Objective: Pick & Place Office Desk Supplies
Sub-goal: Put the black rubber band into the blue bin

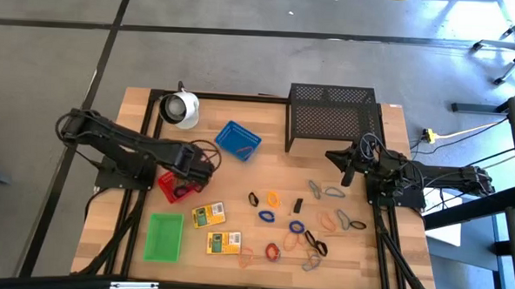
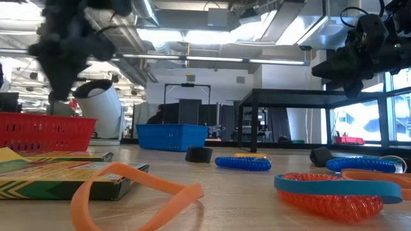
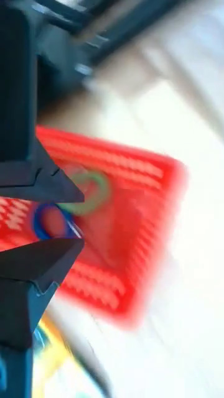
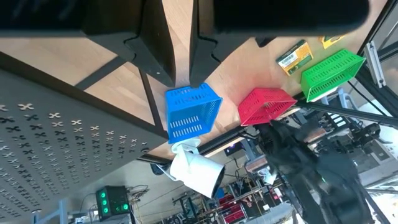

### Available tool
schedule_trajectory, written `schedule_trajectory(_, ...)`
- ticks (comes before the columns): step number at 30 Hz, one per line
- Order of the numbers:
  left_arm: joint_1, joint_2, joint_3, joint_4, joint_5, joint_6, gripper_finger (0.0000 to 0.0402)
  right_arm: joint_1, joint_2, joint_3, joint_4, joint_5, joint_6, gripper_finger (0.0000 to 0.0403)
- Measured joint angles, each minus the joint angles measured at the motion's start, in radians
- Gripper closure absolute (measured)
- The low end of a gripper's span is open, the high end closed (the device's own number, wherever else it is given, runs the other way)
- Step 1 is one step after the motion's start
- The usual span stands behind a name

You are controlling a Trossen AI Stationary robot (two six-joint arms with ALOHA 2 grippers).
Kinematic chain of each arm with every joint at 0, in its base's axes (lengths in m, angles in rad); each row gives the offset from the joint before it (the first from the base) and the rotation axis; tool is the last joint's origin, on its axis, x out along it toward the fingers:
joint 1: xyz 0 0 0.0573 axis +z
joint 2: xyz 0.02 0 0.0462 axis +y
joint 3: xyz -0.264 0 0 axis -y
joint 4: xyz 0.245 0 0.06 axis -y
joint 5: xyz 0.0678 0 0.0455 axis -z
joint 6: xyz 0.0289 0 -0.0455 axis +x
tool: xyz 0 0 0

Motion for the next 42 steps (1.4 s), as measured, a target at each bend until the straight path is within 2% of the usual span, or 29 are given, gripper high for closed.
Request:
schedule_trajectory(3,0.004,0.000,0.045,0.166,-0.069,0.166,0.0311,0.000,0.000,0.000,0.000,0.000,0.000,0.0353)
schedule_trajectory(10,-0.003,0.058,0.046,0.716,-0.072,0.911,0.0298,0.000,0.000,0.000,0.000,0.000,0.000,0.0353)
schedule_trajectory(13,0.008,0.104,0.046,0.888,-0.053,1.056,0.0290,0.000,0.000,0.000,0.000,0.000,0.000,0.0353)
schedule_trajectory(17,0.032,0.174,0.046,1.005,0.019,1.114,0.0280,0.000,0.000,0.000,0.000,0.000,0.000,0.0353)
schedule_trajectory(24,0.061,0.318,0.045,1.049,0.125,1.106,0.0264,0.000,0.000,0.000,0.000,0.000,-0.001,0.0353)
schedule_trajectory(31,0.039,0.428,0.045,1.101,0.279,1.101,0.0254,0.000,0.000,0.000,0.000,0.000,-0.001,0.0353)
schedule_trajectory(42,0.014,0.517,0.046,1.131,0.291,1.142,0.0251,0.000,0.000,0.000,-0.001,0.000,-0.001,0.0353)
